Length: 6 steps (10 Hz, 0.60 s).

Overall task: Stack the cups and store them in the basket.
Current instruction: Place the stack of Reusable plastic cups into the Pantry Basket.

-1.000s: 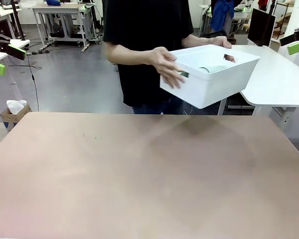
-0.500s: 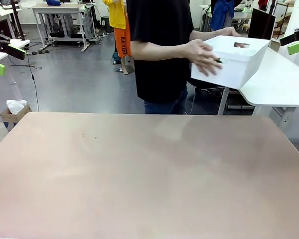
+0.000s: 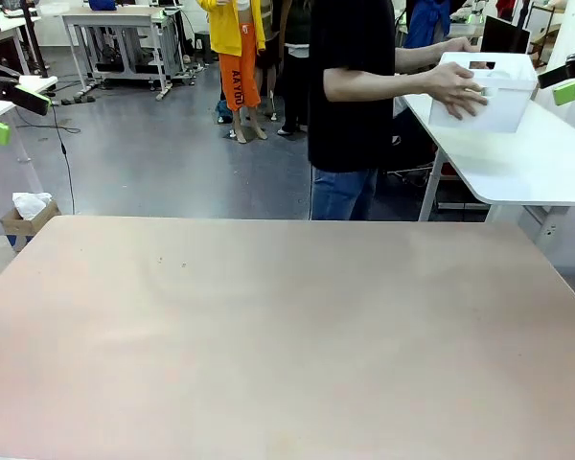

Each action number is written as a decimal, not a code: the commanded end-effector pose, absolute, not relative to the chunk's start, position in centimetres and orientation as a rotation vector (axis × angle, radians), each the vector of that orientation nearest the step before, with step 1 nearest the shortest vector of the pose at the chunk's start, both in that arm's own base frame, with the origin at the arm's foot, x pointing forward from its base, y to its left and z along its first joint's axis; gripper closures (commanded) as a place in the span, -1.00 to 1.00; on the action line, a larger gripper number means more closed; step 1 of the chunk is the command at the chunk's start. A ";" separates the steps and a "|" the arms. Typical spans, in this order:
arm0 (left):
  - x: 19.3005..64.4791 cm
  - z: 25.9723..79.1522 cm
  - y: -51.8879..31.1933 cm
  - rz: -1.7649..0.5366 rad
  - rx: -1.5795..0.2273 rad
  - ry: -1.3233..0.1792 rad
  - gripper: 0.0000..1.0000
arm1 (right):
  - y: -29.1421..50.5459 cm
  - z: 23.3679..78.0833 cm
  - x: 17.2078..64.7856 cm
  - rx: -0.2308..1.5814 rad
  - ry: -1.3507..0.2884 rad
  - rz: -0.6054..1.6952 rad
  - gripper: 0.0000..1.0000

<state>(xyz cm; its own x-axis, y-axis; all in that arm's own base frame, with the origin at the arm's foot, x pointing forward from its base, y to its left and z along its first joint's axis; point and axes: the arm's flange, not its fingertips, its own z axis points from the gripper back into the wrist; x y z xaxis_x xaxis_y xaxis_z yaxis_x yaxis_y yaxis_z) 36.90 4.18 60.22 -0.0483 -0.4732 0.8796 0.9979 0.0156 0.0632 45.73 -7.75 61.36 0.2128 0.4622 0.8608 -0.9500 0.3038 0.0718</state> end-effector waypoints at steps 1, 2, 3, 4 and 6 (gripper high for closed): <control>36.8 60.5 4.0 -1.415 -0.799 -0.883 -1.00 | -7.6 61.7 45.9 0.696 -0.842 1.082 -1.00; 36.8 60.5 4.0 -1.415 -0.799 -0.883 -1.00 | -7.6 61.7 45.9 0.696 -0.842 1.082 -1.00; 36.8 60.5 4.0 -1.415 -0.799 -0.883 -1.00 | -7.6 61.7 45.9 0.696 -0.842 1.082 -1.00; 36.8 60.5 4.0 -1.415 -0.799 -0.883 -1.00 | -7.6 61.7 45.9 0.696 -0.842 1.082 -1.00; 36.8 60.5 4.0 -1.415 -0.799 -0.883 -1.00 | -7.6 61.7 45.9 0.696 -0.842 1.082 -1.00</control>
<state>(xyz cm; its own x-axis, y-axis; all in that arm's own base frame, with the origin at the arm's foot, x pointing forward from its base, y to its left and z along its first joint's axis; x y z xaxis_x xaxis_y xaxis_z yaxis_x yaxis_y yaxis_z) 36.90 4.18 60.22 -0.0483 -0.4732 0.8796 0.9979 0.0156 0.0632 45.73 -7.75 61.36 0.2129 0.4622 0.8608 -0.9500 0.3038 0.0718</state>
